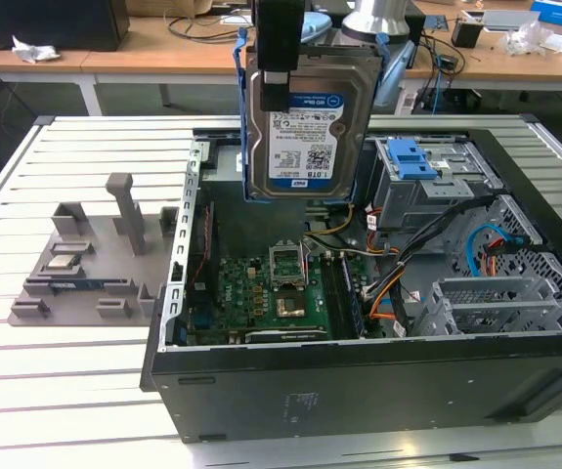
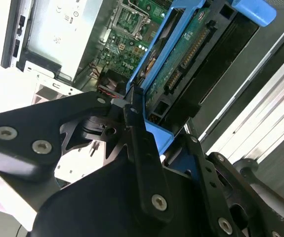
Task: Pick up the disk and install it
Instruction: 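Pick up the disk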
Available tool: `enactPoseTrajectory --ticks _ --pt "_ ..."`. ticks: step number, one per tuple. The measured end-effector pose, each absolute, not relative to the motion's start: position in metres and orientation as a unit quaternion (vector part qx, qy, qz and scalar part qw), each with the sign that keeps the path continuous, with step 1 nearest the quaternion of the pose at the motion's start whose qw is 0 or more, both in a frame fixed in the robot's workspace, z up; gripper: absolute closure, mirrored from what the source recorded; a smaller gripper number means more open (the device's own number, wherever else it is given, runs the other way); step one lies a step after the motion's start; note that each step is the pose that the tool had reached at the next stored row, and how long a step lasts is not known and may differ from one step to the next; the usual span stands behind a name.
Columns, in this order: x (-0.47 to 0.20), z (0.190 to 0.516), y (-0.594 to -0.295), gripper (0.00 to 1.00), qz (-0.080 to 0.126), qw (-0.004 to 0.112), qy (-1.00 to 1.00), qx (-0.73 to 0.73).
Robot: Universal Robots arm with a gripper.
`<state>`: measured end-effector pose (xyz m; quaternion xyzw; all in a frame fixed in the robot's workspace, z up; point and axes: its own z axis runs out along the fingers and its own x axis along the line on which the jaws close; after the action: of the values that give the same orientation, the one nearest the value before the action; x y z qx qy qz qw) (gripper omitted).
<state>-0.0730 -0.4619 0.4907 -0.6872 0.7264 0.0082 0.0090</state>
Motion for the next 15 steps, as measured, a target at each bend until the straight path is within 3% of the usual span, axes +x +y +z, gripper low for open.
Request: enactPoseTrajectory --ticks 15 --pt "-0.068 0.490 -0.478 0.63 0.008 0.009 0.726 -0.687"
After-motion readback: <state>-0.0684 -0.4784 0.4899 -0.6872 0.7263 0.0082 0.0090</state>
